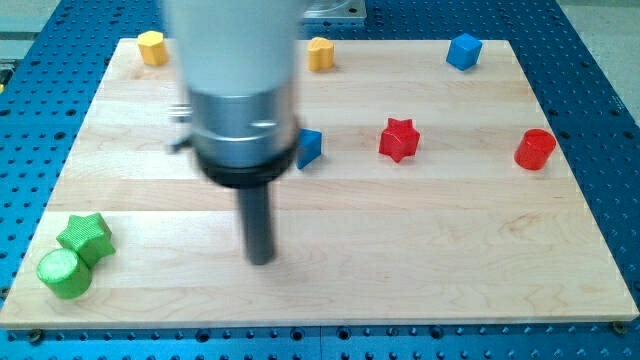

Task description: Move the green star to the center left of the board

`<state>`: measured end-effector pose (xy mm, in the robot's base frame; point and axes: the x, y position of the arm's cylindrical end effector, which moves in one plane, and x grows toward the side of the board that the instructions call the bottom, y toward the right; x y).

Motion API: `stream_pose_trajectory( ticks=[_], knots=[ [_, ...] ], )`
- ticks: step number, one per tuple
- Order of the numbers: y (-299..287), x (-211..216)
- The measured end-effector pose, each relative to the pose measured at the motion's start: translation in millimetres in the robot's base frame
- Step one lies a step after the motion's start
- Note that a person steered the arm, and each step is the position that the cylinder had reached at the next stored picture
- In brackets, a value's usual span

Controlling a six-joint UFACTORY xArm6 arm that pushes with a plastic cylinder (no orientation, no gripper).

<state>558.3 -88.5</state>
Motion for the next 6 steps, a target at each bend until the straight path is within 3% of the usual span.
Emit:
stream_pose_trajectory(
  ticks=[2, 4, 5, 6],
  knots=[
    [-103, 44],
    [-115, 8],
    [-134, 32],
    [-155, -3]
  ],
)
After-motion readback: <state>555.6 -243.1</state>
